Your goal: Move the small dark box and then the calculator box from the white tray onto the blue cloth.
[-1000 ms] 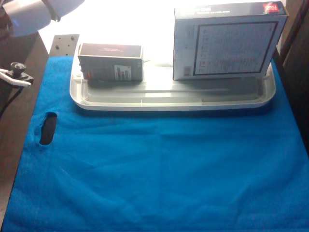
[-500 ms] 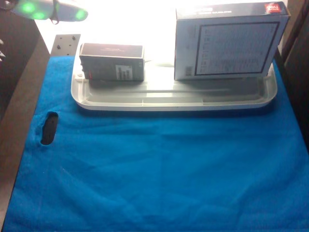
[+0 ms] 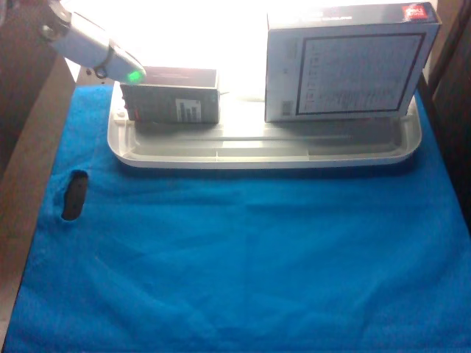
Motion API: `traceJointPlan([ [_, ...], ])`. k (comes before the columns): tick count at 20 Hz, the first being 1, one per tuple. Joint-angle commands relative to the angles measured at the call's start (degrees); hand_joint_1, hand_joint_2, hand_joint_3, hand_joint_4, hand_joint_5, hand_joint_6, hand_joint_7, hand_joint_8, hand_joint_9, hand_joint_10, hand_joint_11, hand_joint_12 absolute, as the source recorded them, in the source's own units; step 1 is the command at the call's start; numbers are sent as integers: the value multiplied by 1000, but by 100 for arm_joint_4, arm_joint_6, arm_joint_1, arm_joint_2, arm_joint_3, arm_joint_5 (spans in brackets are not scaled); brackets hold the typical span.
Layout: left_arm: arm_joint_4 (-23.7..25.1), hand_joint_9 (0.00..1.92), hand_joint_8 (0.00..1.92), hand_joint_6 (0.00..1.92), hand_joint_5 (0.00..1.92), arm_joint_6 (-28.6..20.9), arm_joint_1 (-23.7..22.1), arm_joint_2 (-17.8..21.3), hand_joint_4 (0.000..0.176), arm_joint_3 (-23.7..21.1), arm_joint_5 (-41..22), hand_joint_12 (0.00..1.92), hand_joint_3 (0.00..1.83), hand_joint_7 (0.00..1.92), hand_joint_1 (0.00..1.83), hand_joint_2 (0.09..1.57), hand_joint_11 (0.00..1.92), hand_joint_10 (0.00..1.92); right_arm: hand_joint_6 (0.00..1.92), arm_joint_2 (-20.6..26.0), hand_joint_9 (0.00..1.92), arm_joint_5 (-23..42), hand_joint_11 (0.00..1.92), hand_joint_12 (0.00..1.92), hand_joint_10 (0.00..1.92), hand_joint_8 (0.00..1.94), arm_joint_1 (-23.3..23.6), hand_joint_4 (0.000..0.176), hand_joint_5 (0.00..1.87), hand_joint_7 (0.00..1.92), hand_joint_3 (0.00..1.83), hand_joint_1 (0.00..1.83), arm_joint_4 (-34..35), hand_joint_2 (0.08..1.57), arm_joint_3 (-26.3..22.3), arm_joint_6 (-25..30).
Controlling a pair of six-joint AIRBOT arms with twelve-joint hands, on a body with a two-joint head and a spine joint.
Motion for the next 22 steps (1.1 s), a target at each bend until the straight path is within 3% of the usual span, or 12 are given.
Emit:
traceJointPlan([
  [1,-16,267,0,0,116,-29,-67,-28,0,20,-304,361,0,313,782,814,0,0,11,7,345,637,67,620,7,12,79,0,448,407,0,281,148,965,27,31],
  [2,15,204,4,1,102,-29,-5,-84,0,37,-280,217,0,269,812,817,0,6,10,3,344,637,64,614,6,10,79,0,452,408,0,293,148,945,30,31],
  [7,15,318,0,16,215,-83,320,-336,0,244,-146,268,11,369,880,834,278,4,1,2,330,637,51,573,1,0,79,0,442,399,6,266,148,945,30,31],
  [8,15,318,0,16,215,-83,365,-374,0,275,-130,268,11,369,880,834,278,4,1,2,330,637,51,573,1,0,79,0,442,399,6,266,148,945,30,31],
  [10,12,300,2,8,280,-100,459,-457,0,335,-117,488,0,369,895,835,107,1,0,3,328,637,56,565,0,0,79,0,434,395,5,257,148,950,31,31],
  [11,13,330,13,14,306,-147,488,-467,0,347,-131,530,0,402,881,810,145,11,0,3,334,637,68,564,2,2,79,0,431,400,6,247,148,957,30,32],
  [15,16,295,0,4,311,-592,701,-617,0,597,-256,407,8,421,866,840,55,0,0,3,330,638,75,557,0,1,79,0,428,401,9,234,148,972,29,32],
  [18,16,307,2,6,374,-661,766,-673,0,638,-281,426,4,444,924,875,50,3,0,3,337,638,83,551,3,0,79,0,424,400,9,224,149,983,29,32],
  [19,16,431,13,15,489,-661,775,-683,0,640,-281,574,2,558,967,884,109,14,0,3,339,638,86,549,3,2,79,0,422,403,10,219,149,990,29,32],
  [20,37,690,20,34,750,-661,781,-705,0,640,-276,796,0,769,1094,950,276,52,3,3,342,638,88,545,4,3,79,0,431,409,6,224,149,985,29,32],
  [21,59,851,31,639,1017,-661,781,-727,0,648,-268,972,0,946,1151,1055,365,69,0,3,348,638,110,509,1,0,79,0,435,412,0,219,149,984,29,32],
  [22,60,793,1118,510,1138,-661,781,-739,0,655,-276,1455,0,946,1250,1099,558,1085,0,3,347,638,121,492,0,0,79,0,434,412,0,215,149,980,29,32],
])
